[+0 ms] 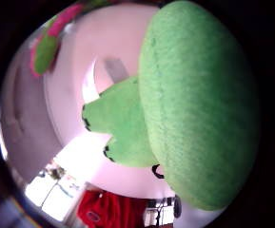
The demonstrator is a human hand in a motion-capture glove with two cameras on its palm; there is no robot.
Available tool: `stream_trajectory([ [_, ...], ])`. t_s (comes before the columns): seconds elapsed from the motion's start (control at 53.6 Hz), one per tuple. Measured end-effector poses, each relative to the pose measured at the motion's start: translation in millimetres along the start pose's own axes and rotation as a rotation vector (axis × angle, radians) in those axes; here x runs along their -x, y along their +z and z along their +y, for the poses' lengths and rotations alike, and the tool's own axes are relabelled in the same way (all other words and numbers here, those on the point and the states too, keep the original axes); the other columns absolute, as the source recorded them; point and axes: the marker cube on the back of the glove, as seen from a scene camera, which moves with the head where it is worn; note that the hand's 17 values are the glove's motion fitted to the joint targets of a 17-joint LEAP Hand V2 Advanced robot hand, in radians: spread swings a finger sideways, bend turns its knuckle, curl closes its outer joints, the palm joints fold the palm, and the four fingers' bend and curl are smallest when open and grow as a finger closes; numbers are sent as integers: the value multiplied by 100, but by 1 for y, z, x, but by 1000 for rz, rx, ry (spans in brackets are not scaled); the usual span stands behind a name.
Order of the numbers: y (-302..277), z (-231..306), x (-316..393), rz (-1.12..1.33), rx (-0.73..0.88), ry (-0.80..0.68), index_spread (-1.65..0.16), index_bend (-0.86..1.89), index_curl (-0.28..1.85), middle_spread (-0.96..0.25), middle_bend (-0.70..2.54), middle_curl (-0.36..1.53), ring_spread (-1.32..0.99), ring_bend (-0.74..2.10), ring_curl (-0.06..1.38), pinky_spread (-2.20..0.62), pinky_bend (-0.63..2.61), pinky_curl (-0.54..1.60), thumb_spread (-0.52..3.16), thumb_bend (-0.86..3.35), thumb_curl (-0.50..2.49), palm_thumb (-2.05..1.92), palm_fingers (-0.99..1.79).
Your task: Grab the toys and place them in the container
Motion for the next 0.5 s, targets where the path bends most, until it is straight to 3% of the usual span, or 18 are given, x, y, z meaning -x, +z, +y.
stream_trajectory([
  [0.187,5,17,4,-52,-150,26,-42,21,21,-29,47,44,-37,101,38,-34,127,31,113,6,56,63,68],
  [0.504,-8,29,6,-99,-186,22,-46,31,32,-42,52,56,-47,98,40,-39,113,30,76,3,73,72,83],
])
